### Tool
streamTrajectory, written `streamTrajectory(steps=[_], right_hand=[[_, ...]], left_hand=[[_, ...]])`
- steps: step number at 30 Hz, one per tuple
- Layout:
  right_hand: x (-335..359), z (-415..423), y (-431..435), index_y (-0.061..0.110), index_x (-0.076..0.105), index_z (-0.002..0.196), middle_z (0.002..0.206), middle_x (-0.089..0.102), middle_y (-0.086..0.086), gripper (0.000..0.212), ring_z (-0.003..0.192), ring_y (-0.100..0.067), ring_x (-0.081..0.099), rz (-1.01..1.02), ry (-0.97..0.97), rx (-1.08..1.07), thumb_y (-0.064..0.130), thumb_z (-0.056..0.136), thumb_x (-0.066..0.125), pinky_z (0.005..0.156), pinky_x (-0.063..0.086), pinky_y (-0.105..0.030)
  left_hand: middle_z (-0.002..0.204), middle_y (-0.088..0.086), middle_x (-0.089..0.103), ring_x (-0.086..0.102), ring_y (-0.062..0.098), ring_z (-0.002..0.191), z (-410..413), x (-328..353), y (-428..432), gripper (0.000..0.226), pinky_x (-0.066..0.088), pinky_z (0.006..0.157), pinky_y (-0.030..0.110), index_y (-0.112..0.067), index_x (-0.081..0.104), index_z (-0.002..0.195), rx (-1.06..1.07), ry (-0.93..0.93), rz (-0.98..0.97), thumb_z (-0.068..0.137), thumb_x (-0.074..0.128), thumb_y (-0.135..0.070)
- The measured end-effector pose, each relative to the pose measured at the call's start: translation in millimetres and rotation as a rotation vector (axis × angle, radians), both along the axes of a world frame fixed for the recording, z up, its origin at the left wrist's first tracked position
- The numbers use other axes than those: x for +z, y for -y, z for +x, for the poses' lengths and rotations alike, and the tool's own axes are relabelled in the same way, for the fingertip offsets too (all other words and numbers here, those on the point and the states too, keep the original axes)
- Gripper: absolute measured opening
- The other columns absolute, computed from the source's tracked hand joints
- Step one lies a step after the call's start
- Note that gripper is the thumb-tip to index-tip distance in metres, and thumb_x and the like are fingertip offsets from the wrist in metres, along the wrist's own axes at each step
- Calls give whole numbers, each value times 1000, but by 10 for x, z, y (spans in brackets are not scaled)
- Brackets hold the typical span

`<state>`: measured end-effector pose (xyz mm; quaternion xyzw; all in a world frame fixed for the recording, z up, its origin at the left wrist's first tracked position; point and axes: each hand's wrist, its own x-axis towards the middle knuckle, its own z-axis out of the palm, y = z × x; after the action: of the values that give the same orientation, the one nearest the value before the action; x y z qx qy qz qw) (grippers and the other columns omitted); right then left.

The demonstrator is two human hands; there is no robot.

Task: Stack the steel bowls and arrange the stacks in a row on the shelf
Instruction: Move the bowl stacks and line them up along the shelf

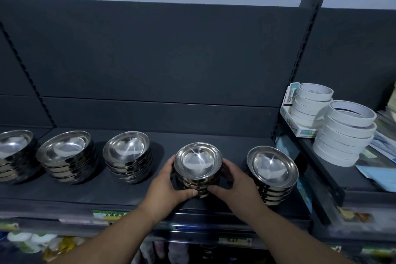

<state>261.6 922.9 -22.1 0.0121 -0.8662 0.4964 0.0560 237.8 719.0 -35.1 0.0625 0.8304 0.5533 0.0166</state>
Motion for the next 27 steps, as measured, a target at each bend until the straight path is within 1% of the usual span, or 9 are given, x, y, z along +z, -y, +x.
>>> streamTrajectory(steps=[2,5,8,10,13,16,19,24,27], right_hand=[[-27,-2,5,32,50,134,114,63,23,77,111,8,57,-18,-1,-8,18,67,86,104,43,-21],[-81,-5,13,32,52,133,111,65,22,76,110,6,59,-37,3,-18,17,66,86,104,45,-24],[-94,3,21,28,51,135,112,64,22,77,111,7,58,-50,4,-18,16,67,86,104,45,-22],[-79,10,26,29,51,135,115,63,22,78,112,7,58,-54,-10,-12,17,67,86,104,44,-22],[-36,14,30,36,48,133,117,59,27,78,112,10,55,-47,-31,-12,21,66,86,100,40,-12],[2,5,24,43,44,127,111,54,36,78,110,14,53,-40,-46,-15,21,65,87,96,37,-6],[11,3,35,38,48,131,112,55,35,78,115,9,53,-40,-53,-15,21,65,87,101,38,-12],[5,6,38,38,48,132,115,56,35,80,116,11,52,-63,-71,-21,21,65,88,101,38,-12],[22,16,49,35,48,135,117,56,34,82,116,13,52,-64,-74,-19,19,65,87,102,38,-12]], left_hand=[[131,-20,54,48,0,124,2,4,-1,106,39,110,31,-48,32,135,12,-2,-20,46,88,-35],[137,-15,51,47,3,127,-20,23,6,113,38,112,33,-41,31,141,14,9,-36,43,87,-38],[137,-14,51,46,5,128,-35,44,17,113,36,111,29,-37,29,144,-13,17,-51,49,90,-30],[136,-15,50,47,5,127,-32,73,16,112,36,108,23,-36,28,145,-24,11,-59,52,91,-27],[138,-16,44,41,1,125,0,134,8,117,32,103,17,-32,21,148,-22,21,-53,56,92,-26],[147,-11,38,35,3,129,13,157,17,120,30,110,23,-32,17,150,-10,25,-34,56,92,-28],[149,-7,38,33,6,131,25,191,14,114,29,113,27,-30,20,149,5,15,-54,59,90,-27],[142,-9,42,34,1,121,57,224,-15,110,28,105,19,-27,22,149,17,-12,-48,61,89,-23],[143,-9,44,35,1,121,63,215,-12,110,28,104,18,-27,23,149,26,-15,-68,61,89,-26]])
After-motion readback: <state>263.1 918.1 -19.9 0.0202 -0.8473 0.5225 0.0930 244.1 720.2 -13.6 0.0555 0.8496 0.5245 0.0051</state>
